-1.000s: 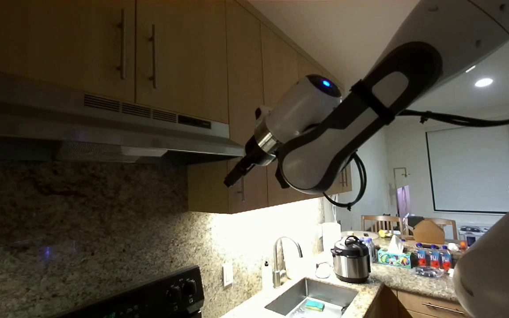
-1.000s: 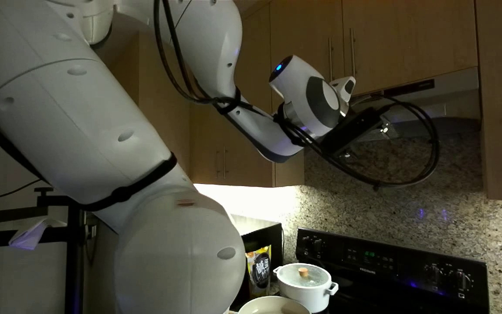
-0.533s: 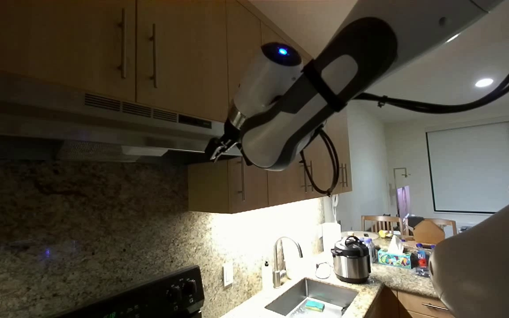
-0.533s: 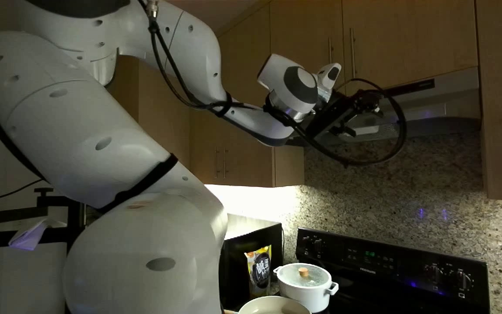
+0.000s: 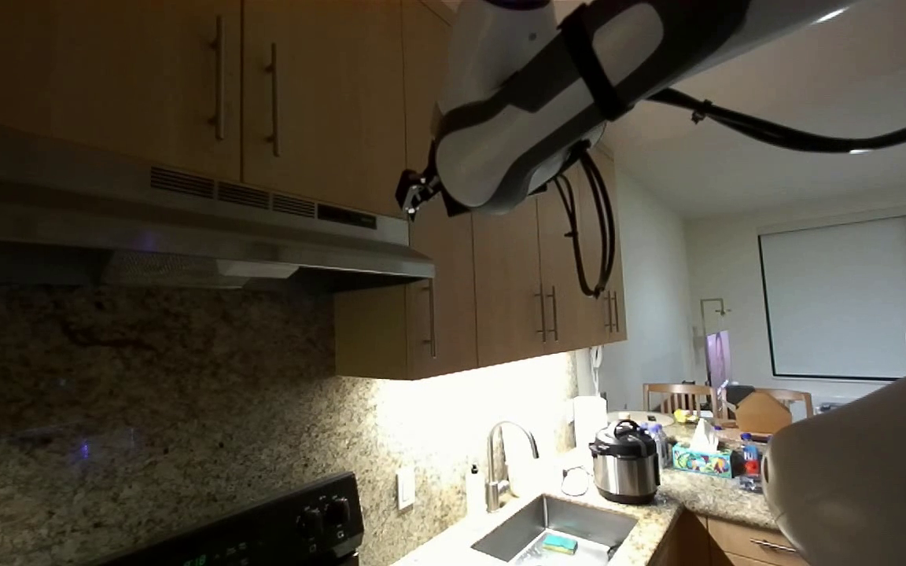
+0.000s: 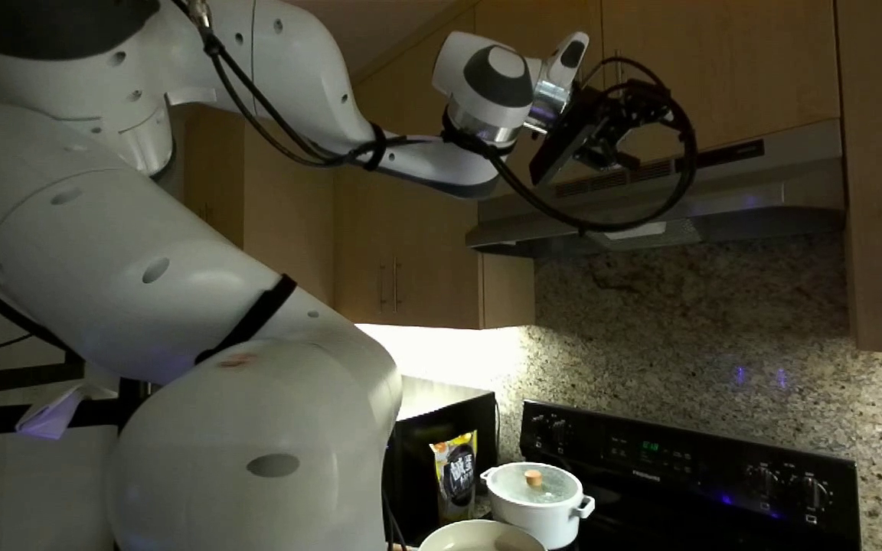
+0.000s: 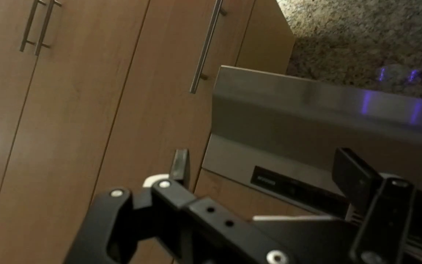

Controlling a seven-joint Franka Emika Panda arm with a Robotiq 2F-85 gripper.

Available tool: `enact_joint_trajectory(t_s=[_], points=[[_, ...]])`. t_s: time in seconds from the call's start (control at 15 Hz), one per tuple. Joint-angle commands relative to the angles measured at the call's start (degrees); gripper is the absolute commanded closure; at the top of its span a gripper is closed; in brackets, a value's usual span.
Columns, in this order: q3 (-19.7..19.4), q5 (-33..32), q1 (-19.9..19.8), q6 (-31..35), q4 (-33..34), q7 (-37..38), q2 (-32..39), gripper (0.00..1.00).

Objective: Switch on the stove light.

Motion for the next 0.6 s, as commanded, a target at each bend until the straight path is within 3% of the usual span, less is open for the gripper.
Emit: enact_joint_trajectory(t_s=[0.0, 0.53], points=[[-1.2, -1.9, 0.6, -0.2, 1.3, 1.2, 1.3, 0.00], [-1.5, -2.1, 1.0, -0.2, 2.0, 1.2, 2.0, 0.00]])
